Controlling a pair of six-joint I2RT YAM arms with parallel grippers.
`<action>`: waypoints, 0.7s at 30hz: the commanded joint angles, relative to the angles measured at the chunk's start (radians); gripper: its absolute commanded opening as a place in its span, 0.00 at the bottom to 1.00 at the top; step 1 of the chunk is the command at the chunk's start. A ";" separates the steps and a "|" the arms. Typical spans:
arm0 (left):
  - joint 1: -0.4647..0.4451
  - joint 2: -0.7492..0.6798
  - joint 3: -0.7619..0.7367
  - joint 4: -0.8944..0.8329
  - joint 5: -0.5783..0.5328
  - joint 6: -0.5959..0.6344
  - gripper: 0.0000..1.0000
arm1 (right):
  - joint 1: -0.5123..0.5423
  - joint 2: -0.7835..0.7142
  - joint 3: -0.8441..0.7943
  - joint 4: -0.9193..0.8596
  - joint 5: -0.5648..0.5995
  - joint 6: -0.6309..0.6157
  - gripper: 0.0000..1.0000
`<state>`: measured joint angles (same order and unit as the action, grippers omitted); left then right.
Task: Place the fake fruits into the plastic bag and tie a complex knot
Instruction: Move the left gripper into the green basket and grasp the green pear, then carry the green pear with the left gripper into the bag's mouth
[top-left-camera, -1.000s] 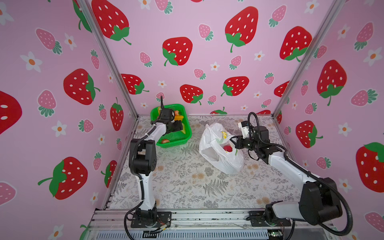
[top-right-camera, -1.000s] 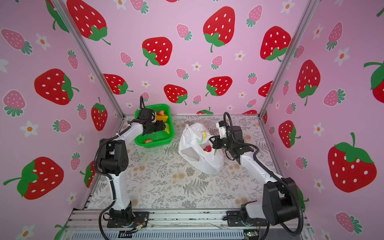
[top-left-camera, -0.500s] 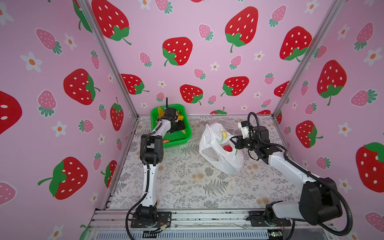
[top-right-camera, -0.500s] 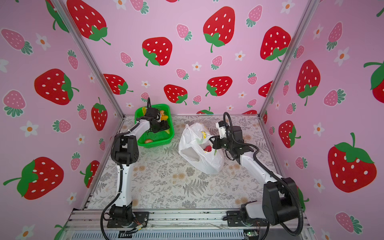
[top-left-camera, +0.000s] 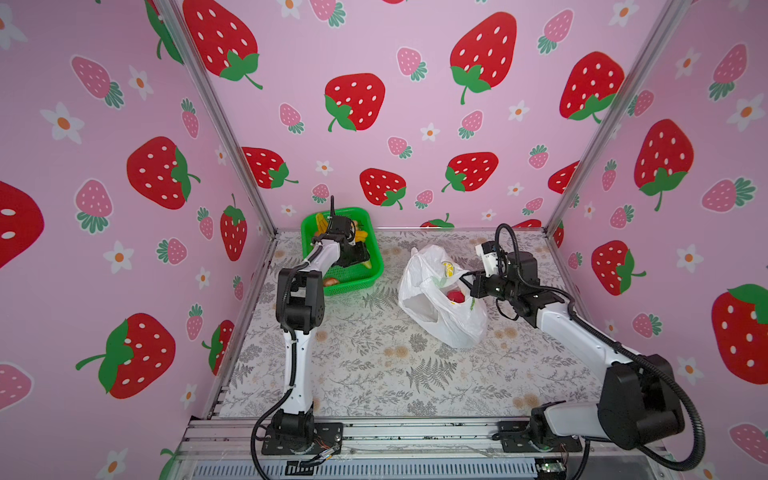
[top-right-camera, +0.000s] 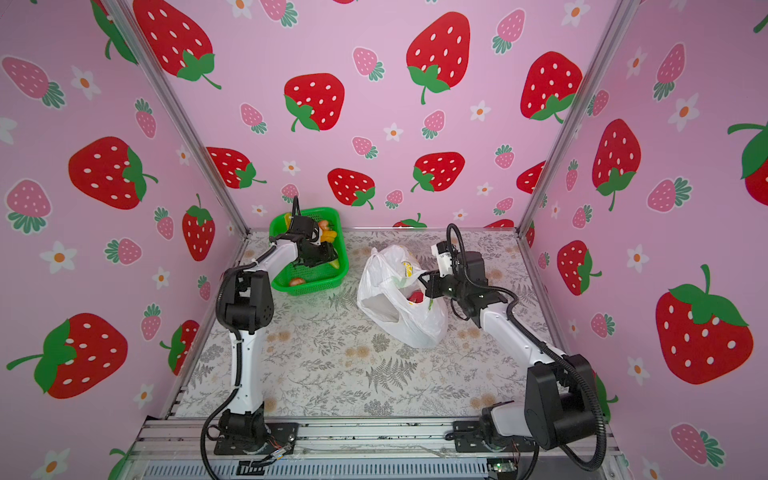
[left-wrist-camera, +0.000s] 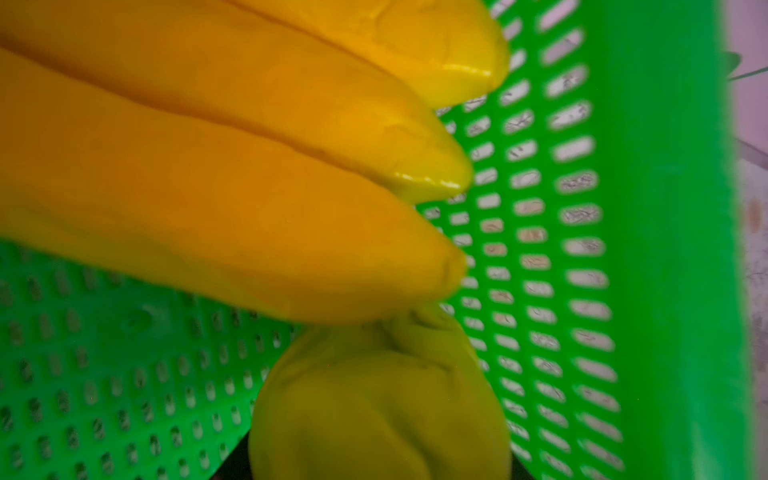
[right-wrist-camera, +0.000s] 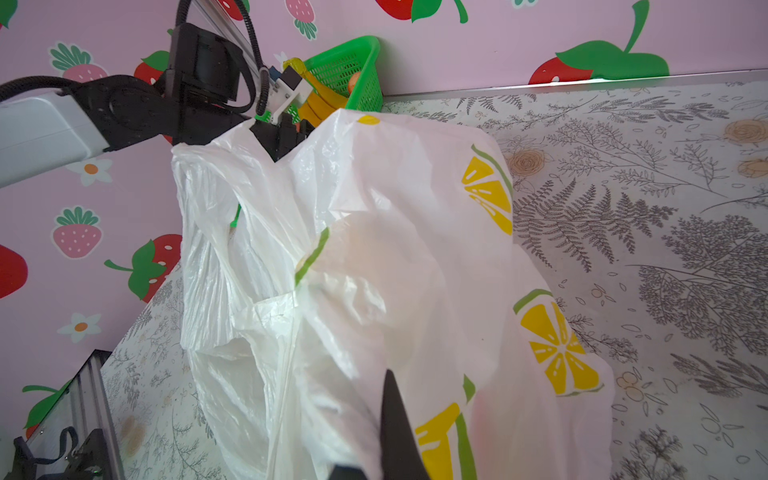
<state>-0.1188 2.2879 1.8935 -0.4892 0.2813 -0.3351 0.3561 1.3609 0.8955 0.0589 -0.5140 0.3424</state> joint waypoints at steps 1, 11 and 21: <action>-0.005 -0.165 -0.110 0.108 0.054 -0.028 0.53 | 0.000 0.003 -0.002 0.001 -0.004 -0.010 0.01; -0.058 -0.710 -0.696 0.376 0.045 -0.152 0.52 | 0.000 -0.009 -0.003 0.023 -0.017 0.029 0.01; -0.417 -1.217 -1.037 0.456 -0.096 -0.161 0.51 | 0.000 -0.008 -0.010 0.021 -0.036 0.046 0.01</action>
<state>-0.4412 1.1168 0.8635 -0.1074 0.2405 -0.5194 0.3561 1.3609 0.8955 0.0669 -0.5285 0.3817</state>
